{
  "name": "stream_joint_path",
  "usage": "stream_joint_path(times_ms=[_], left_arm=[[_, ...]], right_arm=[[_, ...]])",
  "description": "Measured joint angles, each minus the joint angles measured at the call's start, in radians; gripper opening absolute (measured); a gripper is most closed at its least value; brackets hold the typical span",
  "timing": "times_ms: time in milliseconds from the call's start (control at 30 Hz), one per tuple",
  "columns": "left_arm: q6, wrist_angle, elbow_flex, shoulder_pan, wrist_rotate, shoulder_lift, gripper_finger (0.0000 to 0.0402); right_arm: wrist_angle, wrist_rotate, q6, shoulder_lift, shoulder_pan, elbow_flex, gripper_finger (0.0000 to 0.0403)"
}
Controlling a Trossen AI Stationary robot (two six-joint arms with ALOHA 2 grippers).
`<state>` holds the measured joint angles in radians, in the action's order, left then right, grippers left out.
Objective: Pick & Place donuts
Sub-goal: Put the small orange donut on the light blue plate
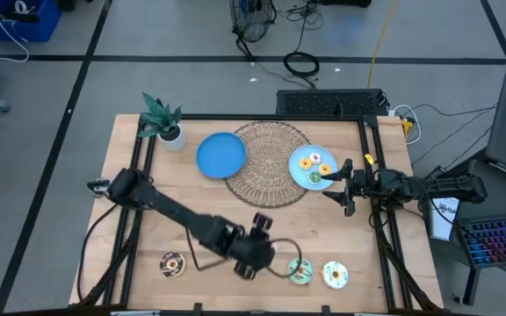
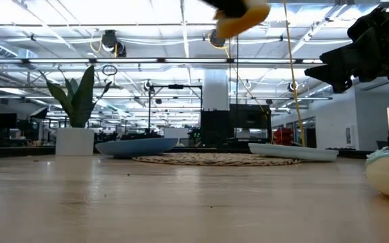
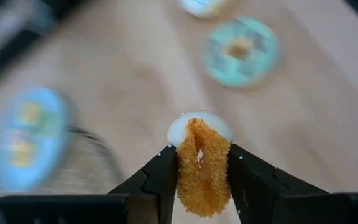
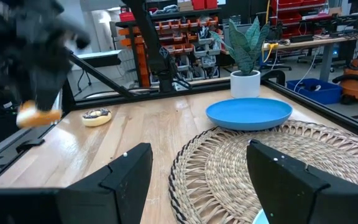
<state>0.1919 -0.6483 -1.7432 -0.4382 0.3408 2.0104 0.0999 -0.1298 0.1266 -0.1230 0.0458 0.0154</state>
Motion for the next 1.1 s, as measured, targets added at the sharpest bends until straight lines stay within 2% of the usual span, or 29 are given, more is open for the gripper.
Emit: stream_joint_path(times_ms=[133,400,733,900,1033,1100], left_arm=[[0.12,0.115,-0.001,0.068,0.08,-0.037,0.0133],[0.393,0.44,-0.001,0.219,0.09,-0.048,0.0134],[0.397,0.819,-0.001,0.376,0.07,-0.048,0.0134],[0.295,0.894,-0.001,0.457,-0.074,-0.048,0.0134],[0.151,0.931,-0.001,0.527,-0.249,-0.04,0.0134],[0.057,0.987,-0.001,0.556,-0.3,-0.024,0.0134]], right_arm=[[0.0,0.0,0.0,0.0,0.0,0.0,0.0242],[0.0,0.0,0.0,0.0,0.0,0.0,0.0242],[0.0,0.0,0.0,0.0,0.0,0.0,0.0242],[0.0,0.0,0.0,0.0,0.0,0.0,0.0242],[0.0,0.0,0.0,0.0,0.0,0.0,0.0242],[0.0,0.0,0.0,0.0,0.0,0.0,0.0242]])
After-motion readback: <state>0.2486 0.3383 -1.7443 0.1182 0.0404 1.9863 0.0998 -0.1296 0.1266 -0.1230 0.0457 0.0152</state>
